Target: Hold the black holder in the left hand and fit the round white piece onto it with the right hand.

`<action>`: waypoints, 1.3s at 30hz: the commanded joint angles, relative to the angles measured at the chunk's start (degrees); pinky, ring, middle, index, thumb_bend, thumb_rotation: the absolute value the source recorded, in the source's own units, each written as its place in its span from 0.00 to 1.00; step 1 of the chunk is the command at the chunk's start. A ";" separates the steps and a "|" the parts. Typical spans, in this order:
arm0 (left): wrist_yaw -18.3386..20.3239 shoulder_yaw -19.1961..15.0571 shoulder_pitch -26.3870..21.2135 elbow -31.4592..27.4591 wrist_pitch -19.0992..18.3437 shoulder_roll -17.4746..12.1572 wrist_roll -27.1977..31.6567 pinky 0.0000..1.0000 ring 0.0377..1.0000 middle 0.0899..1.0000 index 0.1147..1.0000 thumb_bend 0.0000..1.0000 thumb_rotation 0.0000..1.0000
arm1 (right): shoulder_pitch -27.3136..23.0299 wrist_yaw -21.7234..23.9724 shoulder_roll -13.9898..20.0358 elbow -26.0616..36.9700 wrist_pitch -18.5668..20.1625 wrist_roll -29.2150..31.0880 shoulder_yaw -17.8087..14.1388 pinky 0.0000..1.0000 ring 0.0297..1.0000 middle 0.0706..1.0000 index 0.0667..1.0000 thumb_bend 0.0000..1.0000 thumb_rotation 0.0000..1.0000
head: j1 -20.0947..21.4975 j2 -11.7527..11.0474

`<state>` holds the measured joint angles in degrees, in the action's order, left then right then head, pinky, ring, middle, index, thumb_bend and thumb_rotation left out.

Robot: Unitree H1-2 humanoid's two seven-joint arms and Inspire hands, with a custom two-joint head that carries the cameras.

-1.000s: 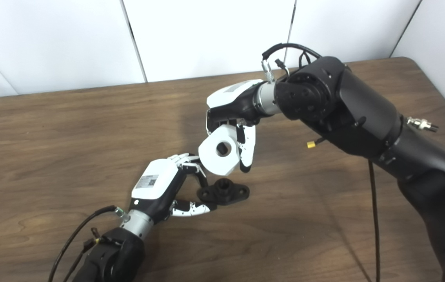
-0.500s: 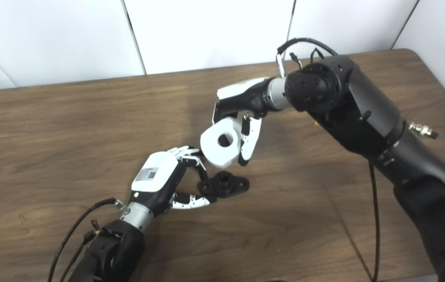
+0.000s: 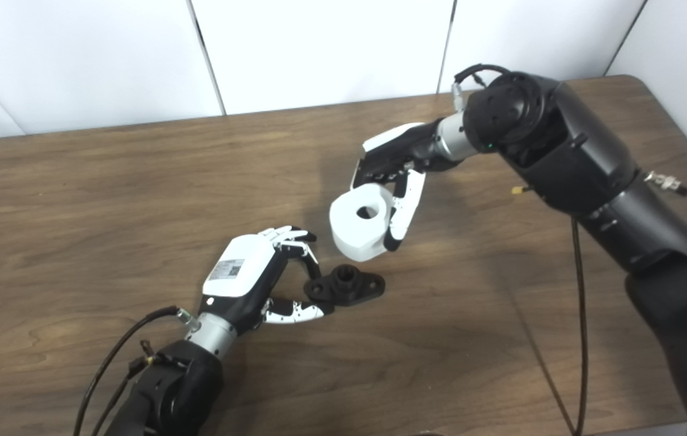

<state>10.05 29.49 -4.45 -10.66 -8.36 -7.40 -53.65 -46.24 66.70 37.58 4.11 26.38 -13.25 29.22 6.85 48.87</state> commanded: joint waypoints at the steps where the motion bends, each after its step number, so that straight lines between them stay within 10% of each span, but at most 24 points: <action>1: 2.21 0.39 0.51 0.37 -0.63 -0.56 -0.38 0.88 0.88 0.80 0.42 0.51 0.05 | -3.77 5.72 1.56 -0.11 0.52 1.62 -0.09 0.95 0.87 0.80 0.45 0.51 0.14 | 0.06 0.06; 39: 2.56 0.80 -0.08 1.04 -1.23 -0.10 -0.90 0.88 0.88 0.81 0.42 0.51 0.05 | -7.54 3.50 4.37 -1.71 0.54 14.61 1.81 1.00 0.88 0.80 0.45 0.51 0.14 | 0.07 0.13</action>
<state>10.07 29.67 -4.62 -10.65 -8.39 -7.40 -53.71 -50.16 66.68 40.60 1.52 26.38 -0.28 32.31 6.86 48.96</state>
